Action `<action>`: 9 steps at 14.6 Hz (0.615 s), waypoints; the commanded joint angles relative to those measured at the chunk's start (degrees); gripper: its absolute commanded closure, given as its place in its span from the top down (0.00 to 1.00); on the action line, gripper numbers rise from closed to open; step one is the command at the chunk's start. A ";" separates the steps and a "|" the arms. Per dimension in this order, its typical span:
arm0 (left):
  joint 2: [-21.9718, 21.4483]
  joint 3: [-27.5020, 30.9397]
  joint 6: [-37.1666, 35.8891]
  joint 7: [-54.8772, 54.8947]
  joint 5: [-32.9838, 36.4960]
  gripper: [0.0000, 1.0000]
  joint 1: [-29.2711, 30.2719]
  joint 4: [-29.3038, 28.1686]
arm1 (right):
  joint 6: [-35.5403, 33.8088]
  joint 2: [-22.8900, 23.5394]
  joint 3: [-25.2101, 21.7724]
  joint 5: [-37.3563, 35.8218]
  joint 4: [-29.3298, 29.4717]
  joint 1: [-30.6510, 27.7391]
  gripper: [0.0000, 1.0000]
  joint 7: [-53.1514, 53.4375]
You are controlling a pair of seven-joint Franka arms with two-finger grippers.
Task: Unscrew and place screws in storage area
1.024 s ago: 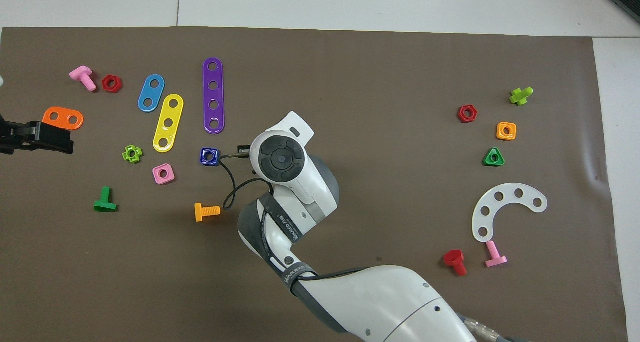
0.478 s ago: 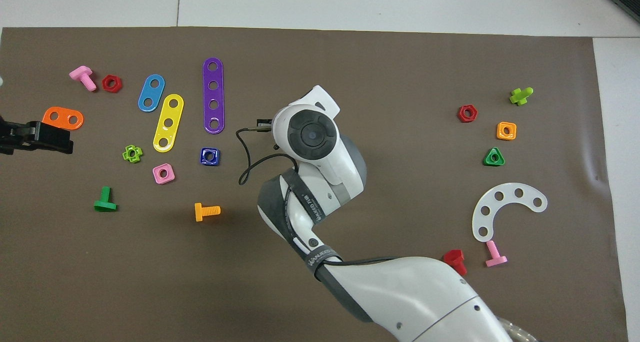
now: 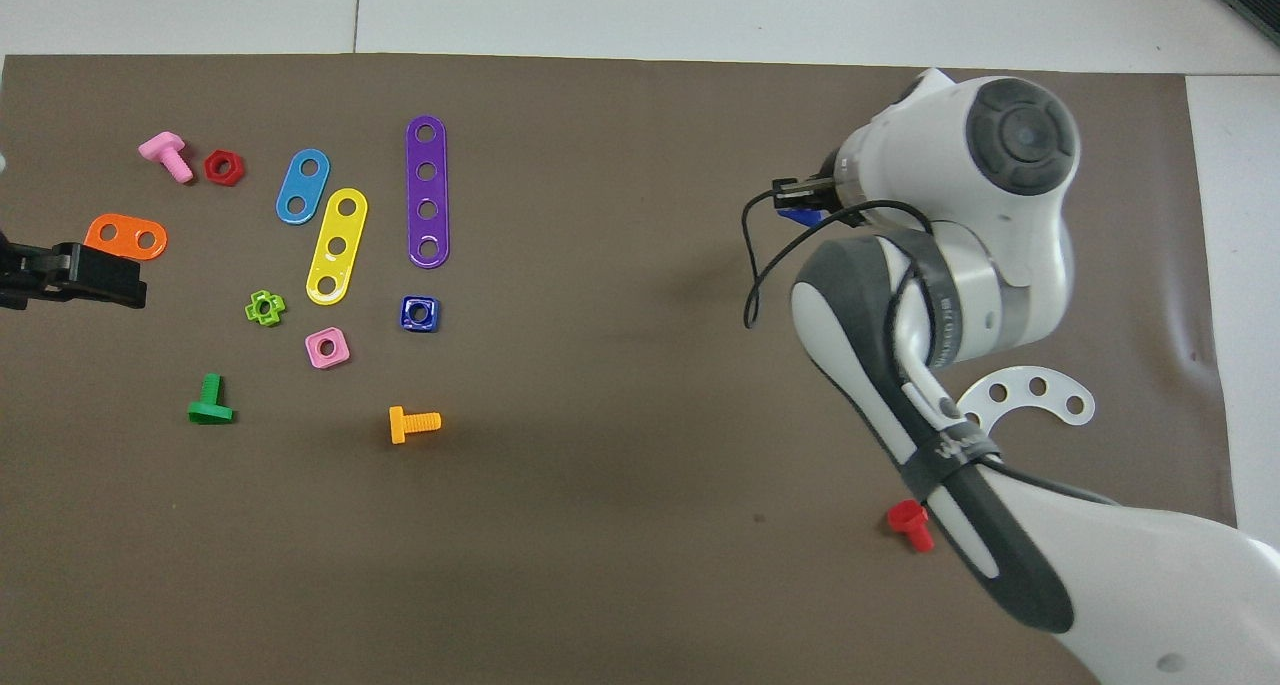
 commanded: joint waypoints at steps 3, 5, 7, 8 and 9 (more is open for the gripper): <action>-1.54 0.20 0.31 -0.55 -0.90 1.00 0.09 -1.73 | 4.86 -5.57 1.34 -0.59 -15.18 -10.60 0.00 -13.83; -1.54 0.20 0.31 -0.55 -0.90 1.00 0.09 -1.73 | 9.17 -5.83 1.34 -0.59 -18.69 -10.62 0.00 -13.58; -1.54 0.20 0.31 -0.55 -0.90 1.00 0.09 -1.73 | 11.63 -5.66 1.34 -0.59 -20.89 -10.44 0.00 -13.23; -1.54 0.20 0.31 -0.55 -0.90 1.00 0.09 -1.73 | 12.69 -5.48 1.34 -0.59 -21.51 -10.35 0.00 -13.23; -1.54 0.20 0.31 -0.55 -0.90 1.00 0.09 -1.73 | 13.14 -5.48 1.34 -0.50 -22.21 -10.35 0.00 -13.31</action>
